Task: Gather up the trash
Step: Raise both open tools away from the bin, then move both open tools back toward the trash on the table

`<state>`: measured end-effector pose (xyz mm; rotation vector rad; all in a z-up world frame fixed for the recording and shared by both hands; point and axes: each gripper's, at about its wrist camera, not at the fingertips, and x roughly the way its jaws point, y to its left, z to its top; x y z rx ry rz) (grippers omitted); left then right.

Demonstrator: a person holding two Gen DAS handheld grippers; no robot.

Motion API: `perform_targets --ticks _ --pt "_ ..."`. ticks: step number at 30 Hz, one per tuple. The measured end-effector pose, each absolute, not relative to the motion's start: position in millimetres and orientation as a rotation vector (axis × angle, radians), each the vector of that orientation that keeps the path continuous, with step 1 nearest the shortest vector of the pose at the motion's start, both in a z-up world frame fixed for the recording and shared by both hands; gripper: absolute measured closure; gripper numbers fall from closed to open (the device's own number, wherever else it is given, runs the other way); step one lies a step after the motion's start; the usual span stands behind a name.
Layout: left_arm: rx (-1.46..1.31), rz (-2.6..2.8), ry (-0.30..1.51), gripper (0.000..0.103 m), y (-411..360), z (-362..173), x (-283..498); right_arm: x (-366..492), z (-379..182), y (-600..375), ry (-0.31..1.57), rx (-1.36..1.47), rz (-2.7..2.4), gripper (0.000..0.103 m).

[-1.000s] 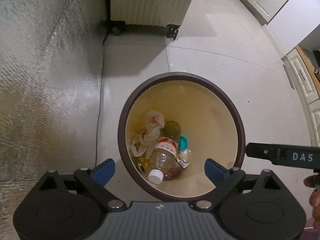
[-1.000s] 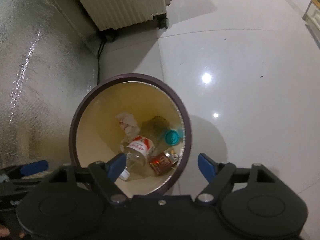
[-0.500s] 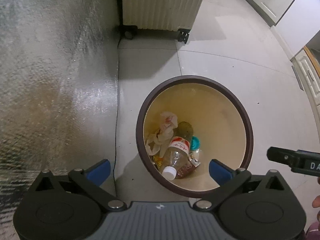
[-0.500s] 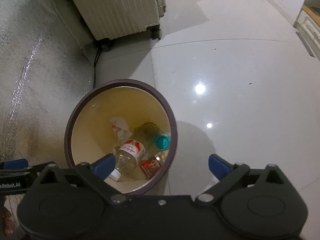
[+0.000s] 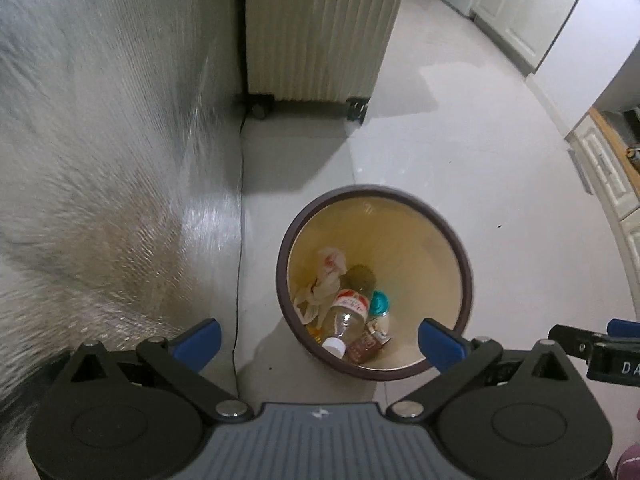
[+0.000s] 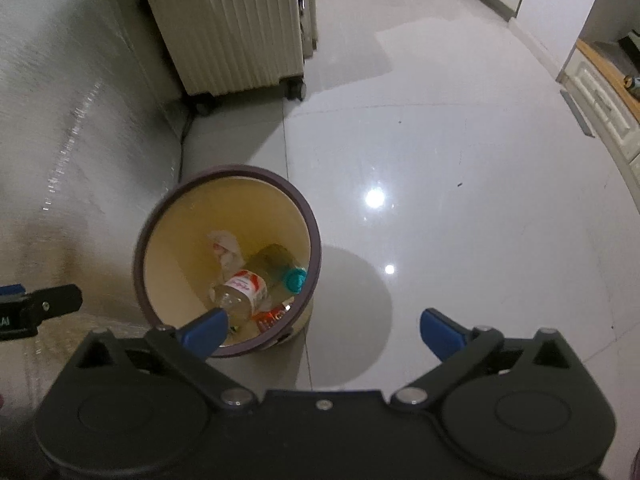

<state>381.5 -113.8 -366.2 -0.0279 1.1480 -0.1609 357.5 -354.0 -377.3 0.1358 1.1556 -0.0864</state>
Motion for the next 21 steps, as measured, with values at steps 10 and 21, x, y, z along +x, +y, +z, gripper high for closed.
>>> perform_targets --ticks 10,21 --pt "-0.001 -0.213 1.006 0.000 -121 -291 326 291 -296 -361 1.011 0.147 -0.095 0.000" --pt "-0.007 -0.265 0.780 0.000 -127 -190 271 222 -189 -372 0.788 0.157 -0.128 0.000"
